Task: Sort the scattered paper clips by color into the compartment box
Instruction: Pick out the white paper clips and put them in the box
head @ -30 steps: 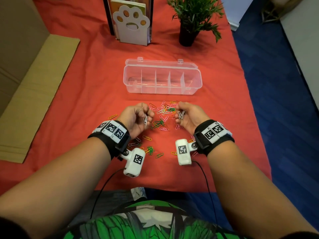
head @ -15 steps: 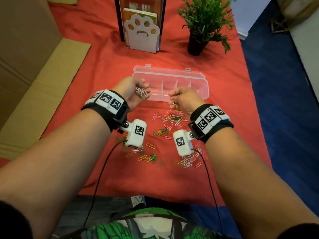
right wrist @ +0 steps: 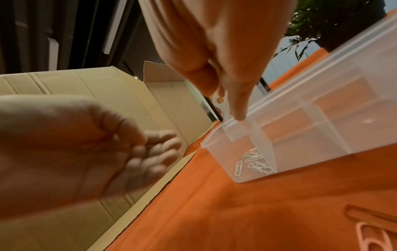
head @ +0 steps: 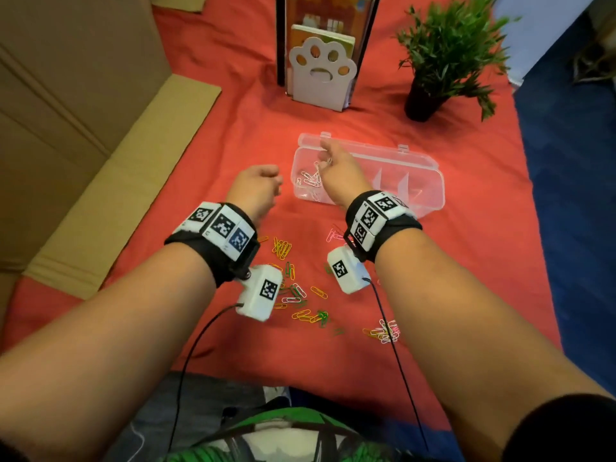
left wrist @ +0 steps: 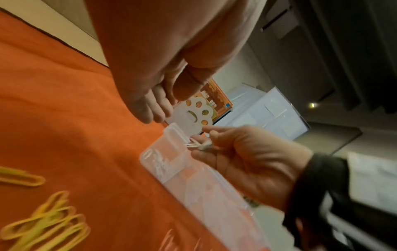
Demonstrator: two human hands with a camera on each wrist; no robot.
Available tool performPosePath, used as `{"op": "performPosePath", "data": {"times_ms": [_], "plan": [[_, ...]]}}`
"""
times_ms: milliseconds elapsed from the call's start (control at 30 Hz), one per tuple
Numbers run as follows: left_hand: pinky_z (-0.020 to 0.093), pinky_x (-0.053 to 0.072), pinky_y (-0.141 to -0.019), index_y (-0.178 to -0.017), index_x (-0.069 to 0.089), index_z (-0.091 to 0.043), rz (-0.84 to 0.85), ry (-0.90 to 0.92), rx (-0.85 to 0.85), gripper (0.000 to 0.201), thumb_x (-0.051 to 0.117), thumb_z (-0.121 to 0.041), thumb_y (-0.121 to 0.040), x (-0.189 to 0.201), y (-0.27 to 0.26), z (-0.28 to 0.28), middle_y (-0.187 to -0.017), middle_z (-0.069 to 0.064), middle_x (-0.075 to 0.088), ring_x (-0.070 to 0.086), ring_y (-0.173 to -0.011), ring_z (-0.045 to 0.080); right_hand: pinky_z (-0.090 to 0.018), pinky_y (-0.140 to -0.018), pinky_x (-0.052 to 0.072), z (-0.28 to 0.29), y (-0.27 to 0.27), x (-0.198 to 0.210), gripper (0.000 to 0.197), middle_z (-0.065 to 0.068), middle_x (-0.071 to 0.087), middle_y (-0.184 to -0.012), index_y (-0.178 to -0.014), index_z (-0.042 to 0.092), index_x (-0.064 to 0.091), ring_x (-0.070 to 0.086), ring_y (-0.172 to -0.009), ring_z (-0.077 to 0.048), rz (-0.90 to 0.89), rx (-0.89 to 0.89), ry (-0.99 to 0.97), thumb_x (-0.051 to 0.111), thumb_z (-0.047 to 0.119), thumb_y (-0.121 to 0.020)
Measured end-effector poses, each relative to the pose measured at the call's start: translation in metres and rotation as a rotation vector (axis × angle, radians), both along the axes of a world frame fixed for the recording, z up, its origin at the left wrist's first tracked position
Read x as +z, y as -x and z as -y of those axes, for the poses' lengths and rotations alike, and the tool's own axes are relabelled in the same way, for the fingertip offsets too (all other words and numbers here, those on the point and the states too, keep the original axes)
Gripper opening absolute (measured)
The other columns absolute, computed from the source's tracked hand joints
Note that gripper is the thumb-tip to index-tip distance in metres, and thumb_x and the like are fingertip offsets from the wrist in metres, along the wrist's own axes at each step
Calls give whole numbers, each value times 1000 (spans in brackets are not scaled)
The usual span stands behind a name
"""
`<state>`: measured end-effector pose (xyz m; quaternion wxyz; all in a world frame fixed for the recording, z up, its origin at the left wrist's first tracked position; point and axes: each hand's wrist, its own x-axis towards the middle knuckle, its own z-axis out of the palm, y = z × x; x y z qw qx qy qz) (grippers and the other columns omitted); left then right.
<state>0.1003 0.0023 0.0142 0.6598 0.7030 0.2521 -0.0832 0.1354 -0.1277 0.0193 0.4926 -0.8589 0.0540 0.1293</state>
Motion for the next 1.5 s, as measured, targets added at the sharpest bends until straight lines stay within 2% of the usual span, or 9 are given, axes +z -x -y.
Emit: {"op": "performPosePath", "data": {"times_ms": [100, 233, 333, 467, 633, 967, 1200, 1367, 1500], "plan": [[27, 44, -70, -111, 60, 0, -22, -167, -72, 26, 54, -2, -86, -23, 17, -6, -74, -2, 57, 51, -63, 12, -35, -105, 41, 7, 1, 1, 58, -13, 54, -135, -136, 12, 46, 51, -124, -27, 19, 39, 85, 34, -10, -84], [24, 45, -77, -98, 69, -7, 11, -404, -338, 18, 60, -7, -82, -34, 31, 6, -85, 6, 64, 57, -78, 16, -43, -92, 53, 48, 17, 5, 46, -6, 64, -101, -107, 6, 65, 62, -97, -21, 29, -77, 60, 35, -16, -79], [24, 46, -76, -94, 72, -10, 52, -541, -516, 16, 65, -13, -80, -31, 33, 28, -87, 8, 71, 64, -83, 21, -38, -92, 52, 85, 40, -2, 40, -11, 69, -96, -96, 6, 70, 64, -93, -23, -14, -26, 262, 36, -10, -83], [25, 46, -83, -96, 73, -15, 101, -657, -714, 18, 66, -18, -80, -33, 30, 58, -97, 7, 74, 67, -93, 22, -27, -93, 42, 113, 77, -20, 42, -15, 62, -117, -116, 13, 66, 58, -111, -30, -115, 137, 596, 46, -6, -83], [24, 43, -89, -104, 71, -16, 180, -740, -901, 23, 62, -20, -83, -38, 34, 90, -108, 8, 71, 63, -102, 23, -26, -89, 37, 115, 114, -37, 44, -17, 52, -115, -121, 17, 63, 52, -110, -31, -110, 307, 649, 46, -2, -86], [29, 45, -86, -98, 69, -13, 142, -845, -921, 20, 59, -9, -81, -47, 44, 72, -101, 11, 70, 62, -100, 29, -35, -86, 46, 110, 98, -48, 27, -18, 57, -107, -106, 8, 67, 57, -101, -35, 35, 116, 616, 47, 5, -89], [36, 47, -88, -105, 66, -13, 158, -901, -904, 24, 56, -27, -87, -54, 53, 67, -108, 16, 63, 58, -103, 34, -38, -91, 44, 87, 85, -62, 24, -16, 50, -114, -107, 4, 56, 49, -110, -34, 77, 216, 754, 53, 3, -84], [37, 47, -88, -102, 65, -8, 193, -936, -945, 25, 60, -25, -85, -52, 52, 79, -109, 16, 59, 57, -102, 33, -31, -79, 47, 102, 89, -58, 12, -13, 66, -97, -88, 9, 64, 61, -92, -29, -33, 80, 597, 60, 19, -84], [40, 45, -87, -97, 62, -2, 195, -978, -980, 19, 51, -12, -85, -54, 49, 84, -109, 19, 60, 57, -102, 36, -20, -57, 45, 121, 96, -48, 13, 3, 63, -66, -69, 18, 65, 54, -54, -2, -52, -193, 171, 69, 12, -79]]}}
